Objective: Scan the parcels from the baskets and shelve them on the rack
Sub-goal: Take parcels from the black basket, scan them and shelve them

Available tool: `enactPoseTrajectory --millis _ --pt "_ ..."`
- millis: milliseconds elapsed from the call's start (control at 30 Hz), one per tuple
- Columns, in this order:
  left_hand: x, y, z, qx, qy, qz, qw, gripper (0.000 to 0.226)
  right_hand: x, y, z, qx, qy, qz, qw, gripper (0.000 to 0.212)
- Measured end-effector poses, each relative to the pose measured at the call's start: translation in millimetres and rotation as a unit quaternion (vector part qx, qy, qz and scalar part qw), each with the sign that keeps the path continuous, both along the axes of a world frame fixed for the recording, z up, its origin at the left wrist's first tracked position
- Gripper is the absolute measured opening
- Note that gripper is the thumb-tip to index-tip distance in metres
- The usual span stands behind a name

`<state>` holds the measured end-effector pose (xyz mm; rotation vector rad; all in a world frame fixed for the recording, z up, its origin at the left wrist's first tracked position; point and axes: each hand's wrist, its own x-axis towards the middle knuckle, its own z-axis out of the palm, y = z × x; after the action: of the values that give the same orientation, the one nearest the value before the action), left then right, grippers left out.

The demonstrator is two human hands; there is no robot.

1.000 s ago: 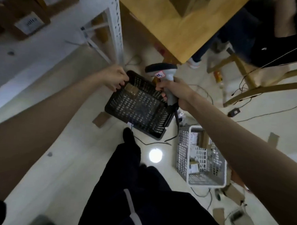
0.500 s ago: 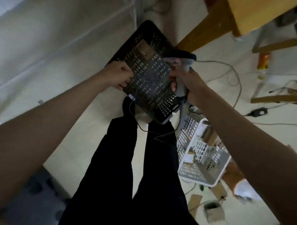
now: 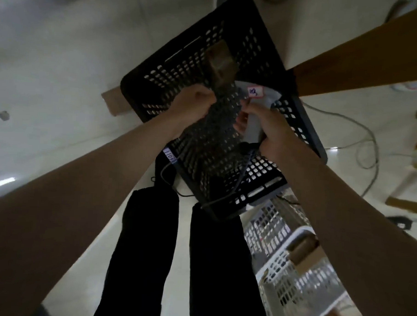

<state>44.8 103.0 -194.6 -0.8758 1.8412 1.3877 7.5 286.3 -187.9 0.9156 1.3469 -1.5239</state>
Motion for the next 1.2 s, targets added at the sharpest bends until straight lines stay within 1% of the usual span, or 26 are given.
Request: enactPoseTrajectory --millis 67,133,200,233,300,400,467,533,600,667,700,733,800,867,900,967,1000,1033,1067,1133,1167,1200 --pt "-6 6 -31 0.004 -0.006 0.041 0.999 0.014 -9 -2 -33 0.031 0.012 0.019 0.999 0.006" --pt "-11 10 -59 0.003 -0.013 0.076 0.997 0.026 -17 -5 -62 0.059 0.034 0.048 0.997 0.008" --pt "-18 13 -82 -0.004 -0.011 0.095 0.995 0.040 -27 -10 -86 0.047 0.057 0.085 0.994 0.026" --pt "-22 14 -93 -0.005 -0.011 0.103 0.995 0.044 -32 -15 -97 0.044 0.066 0.104 0.991 0.036" --pt "-28 16 -115 -0.008 -0.009 0.122 0.992 0.043 -41 -24 -117 0.045 0.083 0.129 0.987 0.043" --pt "-33 17 -147 -0.004 -0.001 0.177 0.984 0.044 -50 -36 -144 0.068 0.100 0.128 0.984 0.045" --pt "-36 17 -166 0.029 -0.001 0.230 0.973 0.050 -55 -40 -160 0.074 0.114 0.126 0.983 0.049" --pt "-41 16 -179 0.055 -0.004 0.253 0.966 0.055 -59 -40 -174 0.057 0.124 0.112 0.984 0.052" --pt "-48 15 -191 0.078 -0.002 0.274 0.959 0.057 -61 -39 -183 0.044 0.134 0.084 0.986 0.038" --pt "-52 16 -199 0.100 0.003 0.289 0.952 0.058 -58 -37 -183 0.018 0.133 0.059 0.989 0.019" --pt "-52 16 -201 0.099 0.008 0.280 0.955 0.057 -53 -36 -183 0.006 0.130 0.054 0.990 0.013" --pt "-49 16 -201 0.090 0.012 0.263 0.960 0.057 -47 -34 -182 0.000 0.127 0.054 0.990 0.012" --pt "-38 17 -199 0.065 0.019 0.235 0.970 0.060 -35 -28 -176 -0.013 0.119 0.056 0.991 0.013" --pt "-20 17 -190 0.051 0.017 0.226 0.973 0.063 -21 -22 -165 -0.046 0.102 0.054 0.992 0.017" --pt "-11 16 -184 0.053 0.019 0.222 0.973 0.059 -13 -19 -157 -0.058 0.090 0.054 0.993 0.020" --pt "5 12 -172 0.058 0.034 0.198 0.978 0.039 3 -16 -138 -0.063 0.073 0.054 0.994 0.027" --pt "11 9 -163 0.052 0.039 0.183 0.981 0.034 11 -16 -127 -0.066 0.070 0.049 0.994 0.027" --pt "16 5 -152 0.043 0.040 0.173 0.983 0.039 19 -17 -114 -0.068 0.073 0.041 0.994 0.024" --pt "20 2 -138 0.033 0.037 0.168 0.985 0.052 25 -18 -99 -0.065 0.084 0.036 0.994 0.019" --pt "26 -5 -106 0.001 0.024 0.170 0.985 0.089 33 -23 -64 -0.055 0.110 0.025 0.992 0.013" --pt "28 -9 -88 -0.010 0.021 0.172 0.985 0.101 35 -25 -43 -0.051 0.121 0.020 0.991 0.012" --pt "29 -13 -70 -0.019 0.021 0.171 0.985 0.108 36 -28 -22 -0.048 0.129 0.017 0.990 0.012"
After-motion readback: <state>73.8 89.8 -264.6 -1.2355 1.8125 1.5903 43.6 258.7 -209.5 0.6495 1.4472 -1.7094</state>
